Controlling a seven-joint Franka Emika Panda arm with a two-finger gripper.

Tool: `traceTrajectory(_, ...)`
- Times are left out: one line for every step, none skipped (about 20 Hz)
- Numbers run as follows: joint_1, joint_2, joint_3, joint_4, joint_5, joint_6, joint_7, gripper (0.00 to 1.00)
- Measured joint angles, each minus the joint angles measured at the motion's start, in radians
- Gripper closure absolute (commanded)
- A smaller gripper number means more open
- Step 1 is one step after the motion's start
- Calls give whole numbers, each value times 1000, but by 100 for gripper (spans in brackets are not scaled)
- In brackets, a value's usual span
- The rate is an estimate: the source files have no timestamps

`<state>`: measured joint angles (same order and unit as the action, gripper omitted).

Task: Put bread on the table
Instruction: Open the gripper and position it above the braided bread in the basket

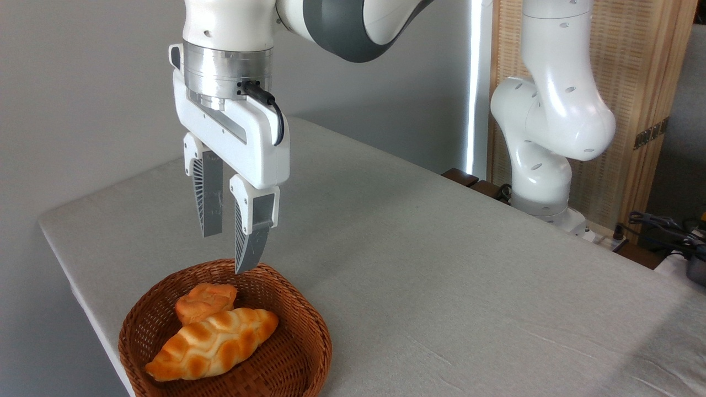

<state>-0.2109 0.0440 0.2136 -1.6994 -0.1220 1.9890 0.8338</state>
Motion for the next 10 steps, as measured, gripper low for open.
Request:
traceTrajectory(0,3,0,0,0,0,2,0)
traceTrajectory(0,3,0,0,0,-1,-1,0)
traceTrajectory(-1,3,0,0,0,-2,-9,0)
traceTrajectory(-2,3,0,0,0,-2,-14,0)
traceTrajectory(-3,3,0,0,-1,-2,-16,0)
traceTrajectory(-4,3,0,0,-1,-2,-17,0)
traceTrajectory(-4,3,0,0,-2,-2,-17,0)
traceTrajectory(-4,3,0,0,-3,-2,-17,0)
traceTrajectory(-4,3,0,0,-3,-2,-17,0)
traceTrajectory(-4,3,0,0,-3,-2,-17,0)
